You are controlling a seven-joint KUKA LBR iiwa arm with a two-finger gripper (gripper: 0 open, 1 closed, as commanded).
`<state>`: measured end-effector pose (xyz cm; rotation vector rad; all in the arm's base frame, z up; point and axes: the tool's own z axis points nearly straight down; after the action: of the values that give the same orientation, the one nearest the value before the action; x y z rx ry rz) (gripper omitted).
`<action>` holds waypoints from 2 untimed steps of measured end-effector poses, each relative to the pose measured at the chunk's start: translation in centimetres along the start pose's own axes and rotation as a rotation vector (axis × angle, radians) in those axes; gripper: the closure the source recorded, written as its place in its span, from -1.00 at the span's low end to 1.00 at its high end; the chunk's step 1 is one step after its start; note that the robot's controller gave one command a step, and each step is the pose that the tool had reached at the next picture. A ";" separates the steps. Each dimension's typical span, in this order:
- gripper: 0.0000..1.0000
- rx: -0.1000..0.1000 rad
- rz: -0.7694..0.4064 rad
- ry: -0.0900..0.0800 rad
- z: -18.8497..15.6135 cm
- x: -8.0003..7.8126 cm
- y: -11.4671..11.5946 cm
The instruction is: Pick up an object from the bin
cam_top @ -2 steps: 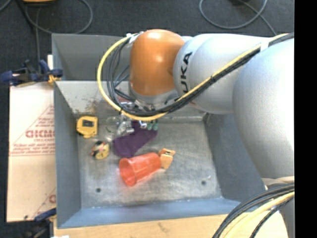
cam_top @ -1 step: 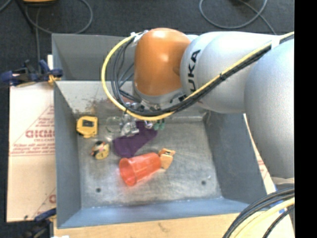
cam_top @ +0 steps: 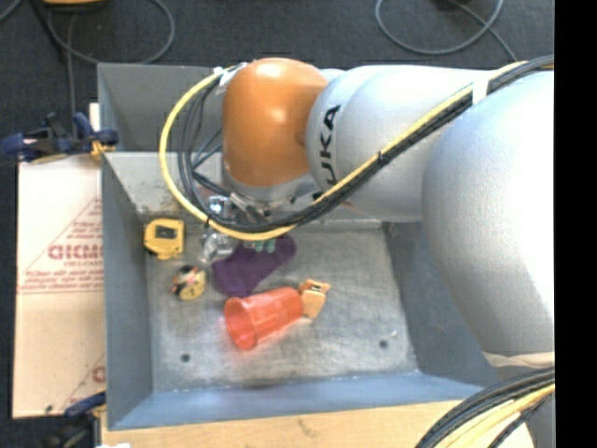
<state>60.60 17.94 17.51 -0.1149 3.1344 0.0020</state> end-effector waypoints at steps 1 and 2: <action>1.00 -0.001 -0.252 0.002 -2.2 -1.4 -1.0; 1.00 0.001 -0.400 -0.003 -2.6 -2.0 -2.3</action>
Offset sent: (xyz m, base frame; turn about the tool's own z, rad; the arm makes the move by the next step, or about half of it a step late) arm 0.0277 -0.0350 0.0172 0.2330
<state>62.73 15.79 20.13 -0.7345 3.0462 -0.0018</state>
